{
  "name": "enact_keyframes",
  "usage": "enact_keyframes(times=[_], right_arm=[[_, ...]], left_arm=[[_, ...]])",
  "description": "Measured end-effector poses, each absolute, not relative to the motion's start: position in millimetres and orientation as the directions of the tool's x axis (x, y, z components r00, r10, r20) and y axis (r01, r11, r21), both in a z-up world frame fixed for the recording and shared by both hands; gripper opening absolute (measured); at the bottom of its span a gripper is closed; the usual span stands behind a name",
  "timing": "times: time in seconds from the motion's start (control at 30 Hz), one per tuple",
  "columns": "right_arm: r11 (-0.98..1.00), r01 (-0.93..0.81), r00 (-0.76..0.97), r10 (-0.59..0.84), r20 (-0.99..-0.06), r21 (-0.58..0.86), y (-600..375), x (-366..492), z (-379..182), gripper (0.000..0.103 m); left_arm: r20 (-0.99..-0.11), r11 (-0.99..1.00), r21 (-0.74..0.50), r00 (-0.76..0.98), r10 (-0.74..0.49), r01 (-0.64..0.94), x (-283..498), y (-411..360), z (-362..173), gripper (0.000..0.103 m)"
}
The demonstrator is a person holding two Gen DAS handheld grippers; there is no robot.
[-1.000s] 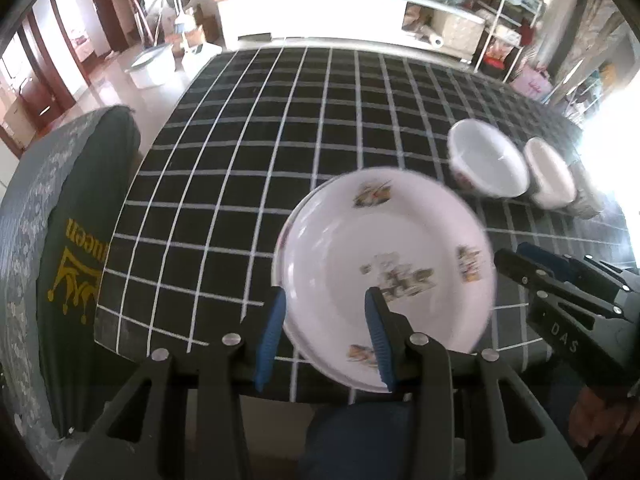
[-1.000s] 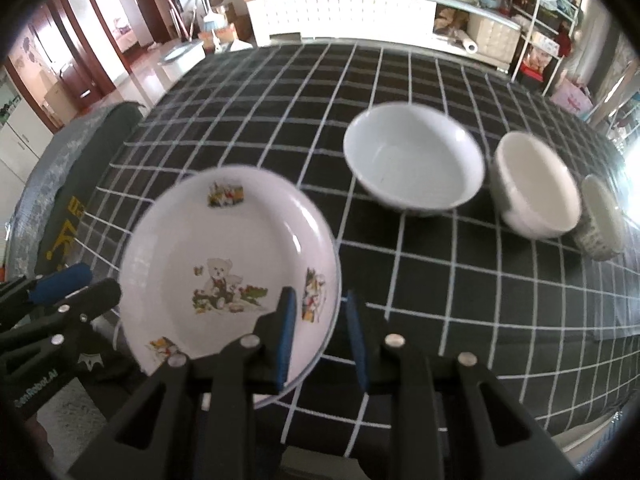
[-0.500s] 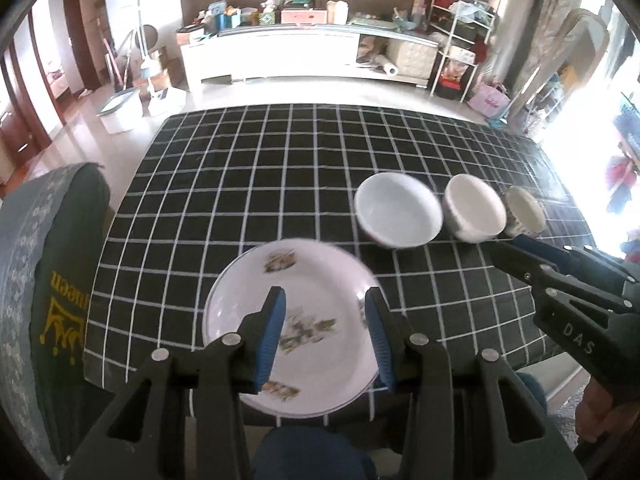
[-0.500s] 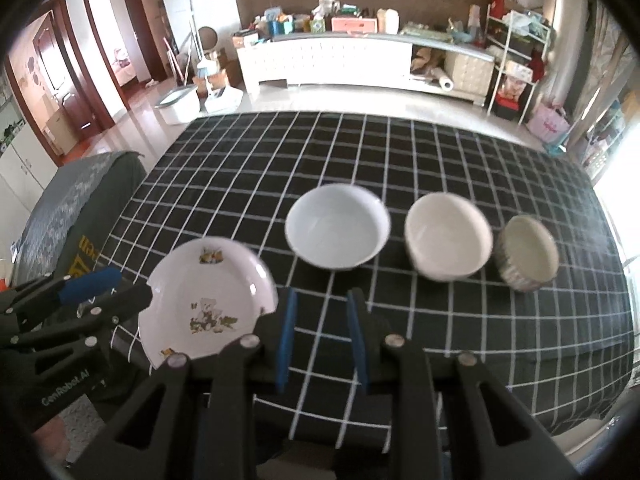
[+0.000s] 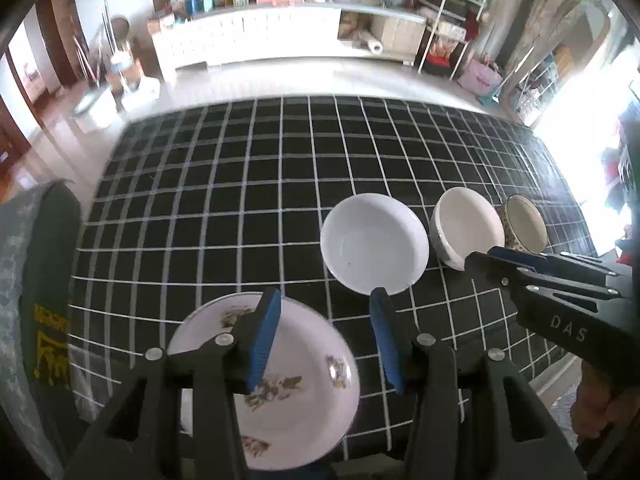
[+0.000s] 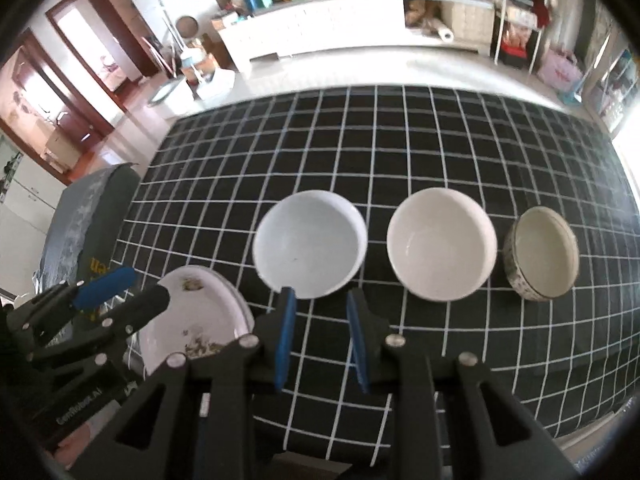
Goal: Organize plates and bowls
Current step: 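Move the left gripper to a plain white bowl and grasp its rim, then lift the white bowl with the left gripper toward the other white bowl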
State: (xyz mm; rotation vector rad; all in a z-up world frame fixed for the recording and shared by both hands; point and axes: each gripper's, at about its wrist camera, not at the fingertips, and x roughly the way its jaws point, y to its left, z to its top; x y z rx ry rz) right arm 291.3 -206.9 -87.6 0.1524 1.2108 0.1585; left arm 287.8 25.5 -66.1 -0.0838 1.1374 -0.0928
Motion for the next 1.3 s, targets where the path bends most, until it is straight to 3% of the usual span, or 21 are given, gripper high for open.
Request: enact_keyframes(times=[0.5, 0.67, 0.8, 0.93, 1.3], right_arm=[[0.979, 0.011, 0.236, 0.196, -0.952, 0.205, -216.9, 353.4, -148.9, 0.03], [0.982, 0.015, 0.225, 0.178, -0.958, 0.186, -219.8, 356.2, -161.2, 0.03], [0.986, 0.017, 0.213, 0.159, -0.964, 0.166, -222.3, 359.3, -171.7, 0.03], [0.985, 0.004, 0.231, 0.165, -0.959, 0.17, -221.6, 358.8, -174.5, 0.022], [0.994, -0.029, 0.265, 0.111, -0.958, 0.107, -219.9, 343.8, -174.7, 0.019]], left_arm=[[-0.932, 0.984, -0.176, 0.319, -0.17, 0.011, 358.0, 24.7, -130.4, 0.044], [-0.941, 0.984, -0.175, 0.293, -0.171, 0.011, 364.9, 22.4, -151.5, 0.038], [-0.944, 0.984, -0.175, 0.283, -0.172, 0.012, 369.1, 20.3, -161.5, 0.026], [-0.946, 0.985, -0.17, 0.276, -0.167, 0.015, 371.3, 14.6, -169.2, 0.012], [-0.95, 0.989, -0.143, 0.275, -0.145, 0.026, 356.3, -2.5, -172.2, 0.01]])
